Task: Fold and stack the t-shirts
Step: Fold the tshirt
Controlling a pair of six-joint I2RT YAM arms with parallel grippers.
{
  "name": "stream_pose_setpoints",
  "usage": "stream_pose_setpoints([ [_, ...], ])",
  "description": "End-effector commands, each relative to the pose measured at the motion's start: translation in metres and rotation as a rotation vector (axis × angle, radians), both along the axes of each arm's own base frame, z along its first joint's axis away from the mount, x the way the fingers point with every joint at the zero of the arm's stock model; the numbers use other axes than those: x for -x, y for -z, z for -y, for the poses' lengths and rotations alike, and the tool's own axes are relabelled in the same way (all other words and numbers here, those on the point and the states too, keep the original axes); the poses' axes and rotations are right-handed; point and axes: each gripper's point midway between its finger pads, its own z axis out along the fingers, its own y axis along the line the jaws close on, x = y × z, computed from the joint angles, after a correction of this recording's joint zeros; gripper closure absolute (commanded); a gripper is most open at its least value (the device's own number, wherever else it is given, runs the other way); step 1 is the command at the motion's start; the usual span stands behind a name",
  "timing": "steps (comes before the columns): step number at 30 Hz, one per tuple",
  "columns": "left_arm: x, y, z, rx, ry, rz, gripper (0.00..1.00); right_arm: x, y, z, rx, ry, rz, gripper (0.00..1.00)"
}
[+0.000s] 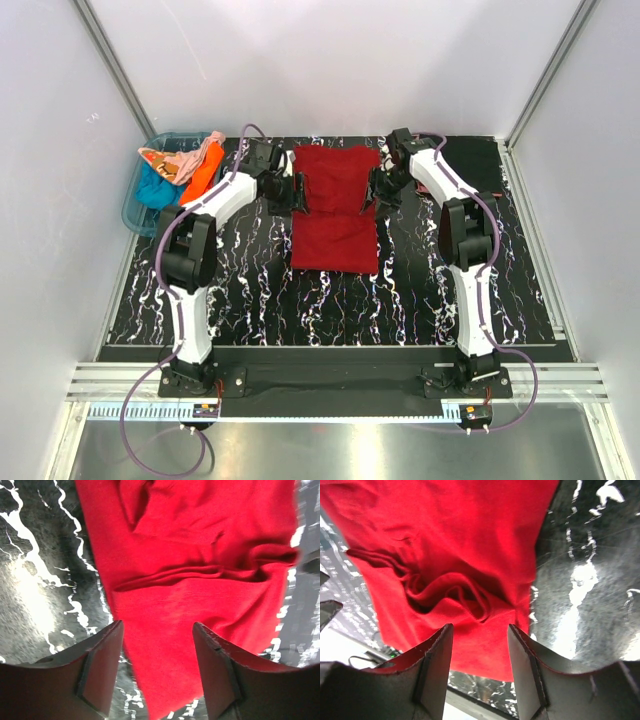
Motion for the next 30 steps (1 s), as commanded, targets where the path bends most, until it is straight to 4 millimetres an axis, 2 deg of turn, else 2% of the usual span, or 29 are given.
stream_pose_setpoints([
  [1, -0.009, 0.005, -0.002, -0.044, 0.051, 0.042, 0.39, -0.001, 0.005, 0.01, 0.057, -0.035, 0.007, 0.46],
  [11, -0.016, 0.031, -0.001, -0.06, 0.018, -0.001, 0.47, -0.007, 0.013, 0.005, 0.037, -0.038, 0.0, 0.5],
  [20, -0.026, 0.033, 0.002, -0.066, 0.012, 0.018, 0.53, -0.011, 0.014, 0.002, 0.026, -0.039, 0.004, 0.55],
  [30, -0.029, 0.03, 0.011, -0.028, 0.015, 0.016, 0.67, -0.013, 0.012, -0.001, 0.011, -0.041, 0.002, 0.62],
])
